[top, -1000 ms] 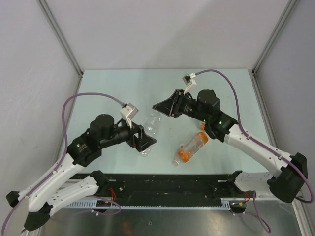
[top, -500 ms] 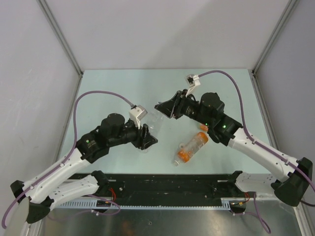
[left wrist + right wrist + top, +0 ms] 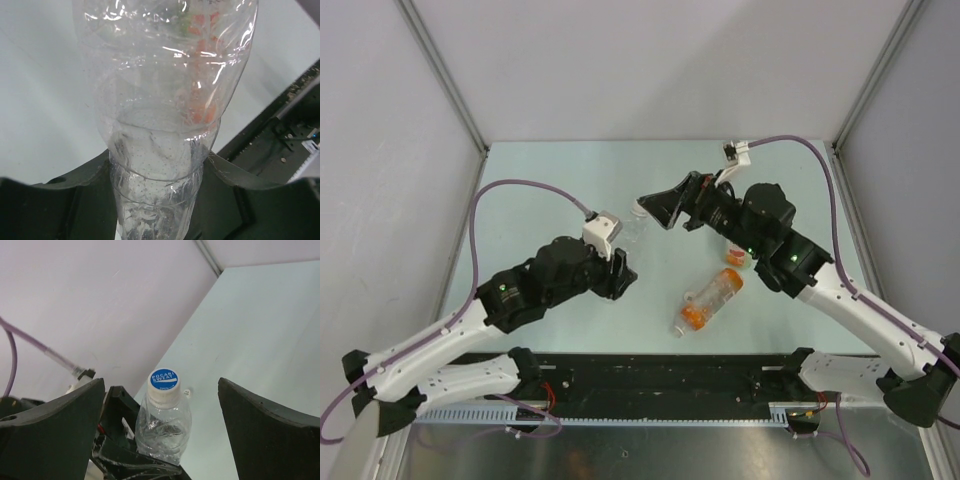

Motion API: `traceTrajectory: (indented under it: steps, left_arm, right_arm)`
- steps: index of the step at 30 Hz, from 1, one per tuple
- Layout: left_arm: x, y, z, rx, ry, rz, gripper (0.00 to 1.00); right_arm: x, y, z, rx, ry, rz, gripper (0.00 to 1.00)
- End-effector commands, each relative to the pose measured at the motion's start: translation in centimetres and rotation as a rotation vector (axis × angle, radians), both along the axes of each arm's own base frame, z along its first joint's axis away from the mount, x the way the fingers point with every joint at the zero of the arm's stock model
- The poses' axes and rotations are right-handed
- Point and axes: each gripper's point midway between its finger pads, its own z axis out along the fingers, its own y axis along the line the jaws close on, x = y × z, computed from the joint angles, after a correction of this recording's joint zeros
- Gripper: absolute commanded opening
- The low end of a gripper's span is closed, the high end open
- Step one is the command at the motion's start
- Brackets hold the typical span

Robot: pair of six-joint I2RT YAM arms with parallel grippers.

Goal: Unscrew the bottle caps

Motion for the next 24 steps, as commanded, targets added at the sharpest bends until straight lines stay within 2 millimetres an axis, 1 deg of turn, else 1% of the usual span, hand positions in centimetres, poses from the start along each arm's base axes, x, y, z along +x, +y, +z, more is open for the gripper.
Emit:
traceTrajectory:
  steps: [1, 5, 9, 11, 13, 15, 20, 24]
  left_arm:
    - [1.9, 0.8, 2.1, 0.042, -0.081, 0.169, 0.3]
    - [2.3, 0.6, 2.1, 0.096, -0.107, 0.243, 0.25]
    - [2.8, 0.6, 2.1, 0.13, -0.116, 0.315, 0.19]
    - [2.9, 0.6, 2.2, 0.14, -0.123, 0.338, 0.17]
    - [3.0, 0.4, 2.3, 0.152, -0.132, 0.348, 0.16]
    - [3.1, 0.2, 2.3, 0.168, -0.139, 0.35, 0.16]
    - [3.2, -0.1, 2.4, 0.195, -0.148, 0.348, 0.16]
    - [3.2, -0.1, 2.3, 0.197, -0.148, 0.349, 0.16]
  right_arm:
    - [1.3, -0.2, 0.6, -0.006, 0.055, -0.078, 0.99]
    - [2.0, 0.3, 0.6, -0.021, 0.083, -0.103, 0.99]
    - [2.2, 0.6, 0.5, -0.071, 0.095, -0.133, 0.99]
    - [2.3, 0.8, 0.3, -0.106, 0.1, -0.148, 0.98]
    - [2.3, 1.2, 0.2, -0.129, 0.101, -0.149, 0.94]
    - [2.3, 1.7, 0.2, -0.139, 0.1, -0.136, 0.88]
    - [2.0, 2.7, 0.1, -0.138, 0.099, -0.097, 0.65]
    - [1.9, 3.0, -0.1, -0.141, 0.102, -0.084, 0.52]
